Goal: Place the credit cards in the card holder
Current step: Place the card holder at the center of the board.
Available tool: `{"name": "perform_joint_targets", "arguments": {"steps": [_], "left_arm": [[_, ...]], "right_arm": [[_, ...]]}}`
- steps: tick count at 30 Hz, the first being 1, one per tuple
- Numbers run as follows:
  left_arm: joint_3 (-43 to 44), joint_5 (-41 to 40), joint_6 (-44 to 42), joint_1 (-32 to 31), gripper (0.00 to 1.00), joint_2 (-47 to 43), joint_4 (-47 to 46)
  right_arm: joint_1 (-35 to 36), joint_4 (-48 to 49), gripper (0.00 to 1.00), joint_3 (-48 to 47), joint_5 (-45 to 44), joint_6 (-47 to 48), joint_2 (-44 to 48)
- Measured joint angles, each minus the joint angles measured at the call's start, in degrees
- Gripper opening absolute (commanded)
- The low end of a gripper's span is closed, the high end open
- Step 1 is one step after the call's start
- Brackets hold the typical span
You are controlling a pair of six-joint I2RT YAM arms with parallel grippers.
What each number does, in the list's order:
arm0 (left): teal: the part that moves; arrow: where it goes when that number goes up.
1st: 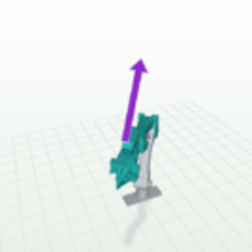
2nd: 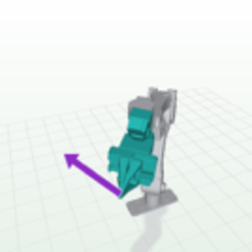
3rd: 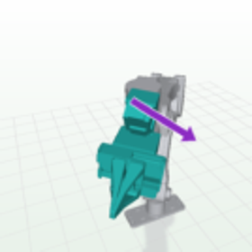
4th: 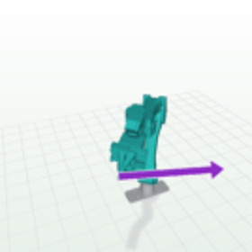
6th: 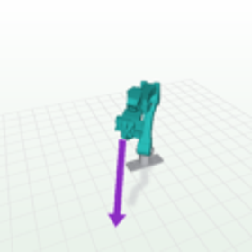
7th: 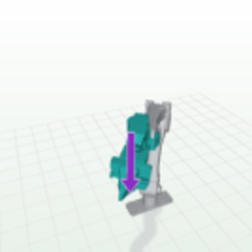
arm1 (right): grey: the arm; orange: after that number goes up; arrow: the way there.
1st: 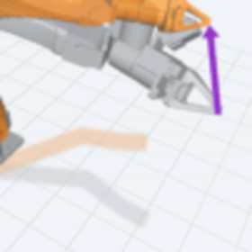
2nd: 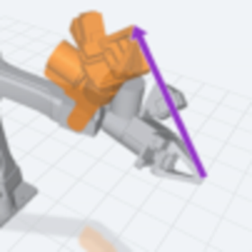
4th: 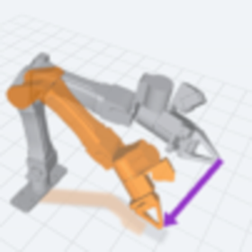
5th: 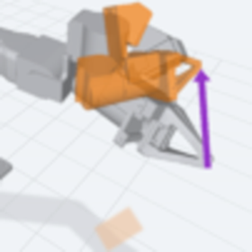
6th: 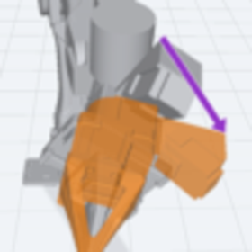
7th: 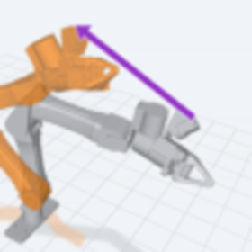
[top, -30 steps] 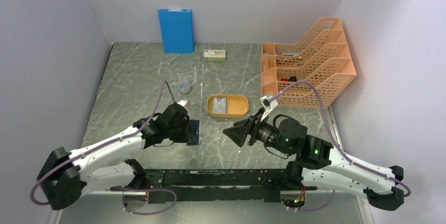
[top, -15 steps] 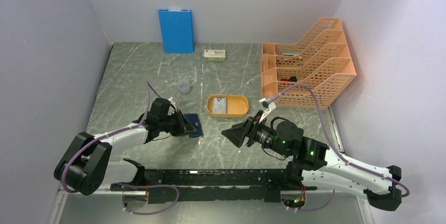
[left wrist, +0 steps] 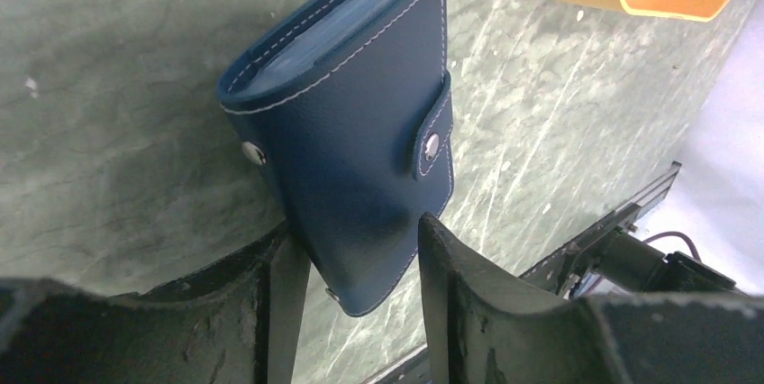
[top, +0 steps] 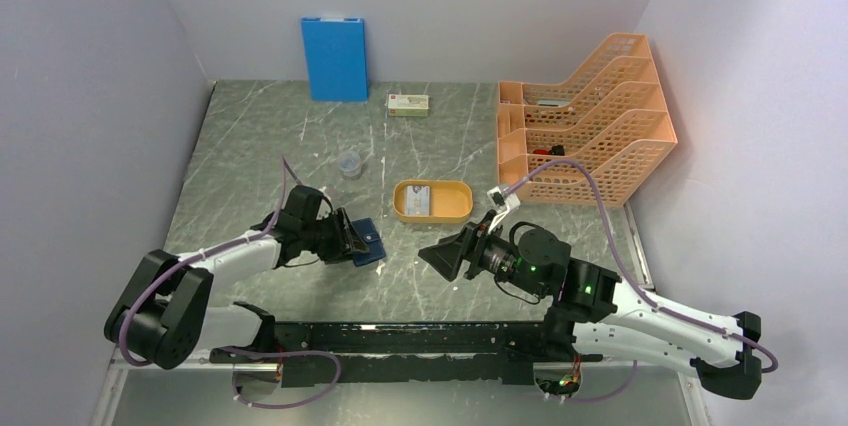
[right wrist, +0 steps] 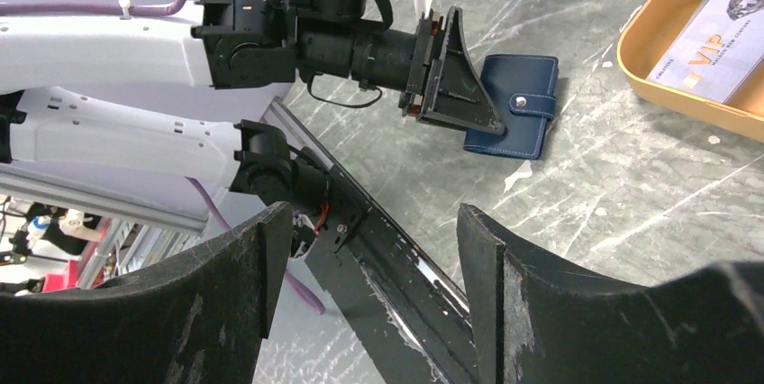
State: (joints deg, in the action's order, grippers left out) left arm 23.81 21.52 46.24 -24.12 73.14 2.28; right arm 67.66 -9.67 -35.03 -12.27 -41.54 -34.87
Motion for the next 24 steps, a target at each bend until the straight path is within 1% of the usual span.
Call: {"name": "perform_joint_targets", "arguments": {"steps": [5,12,17,18,21,24], "left_arm": [[1.22,-2.60,-1.49,0.04,0.54,-1.07,3.26],[2.93,-8.57,-3.82,0.09,0.53,-3.43,9.75],[5.86,-13.09,-6.01,0.09,0.52,-7.72,15.52],[6.45,-13.49,-6.47,0.09,0.51,-9.35,16.00],[7.98,-13.33,-7.32,-0.20,0.44,-13.16,15.50],[9.16,-12.94,-7.89,-1.62,0.36,-11.69,13.62]], "right_arm": [[0.00,-0.02,0.71,0.00,0.00,0.00,0.00],[0.00,-0.02,0.70,0.00,0.00,0.02,0.00],[0.00,-0.09,0.70,0.00,0.00,0.31,0.00],[0.00,-0.09,0.70,0.00,0.00,0.39,0.00],[0.00,-0.04,0.70,-0.02,0.00,0.48,-0.22],[0.00,0.04,0.70,-0.24,0.07,0.48,-1.27]]}}
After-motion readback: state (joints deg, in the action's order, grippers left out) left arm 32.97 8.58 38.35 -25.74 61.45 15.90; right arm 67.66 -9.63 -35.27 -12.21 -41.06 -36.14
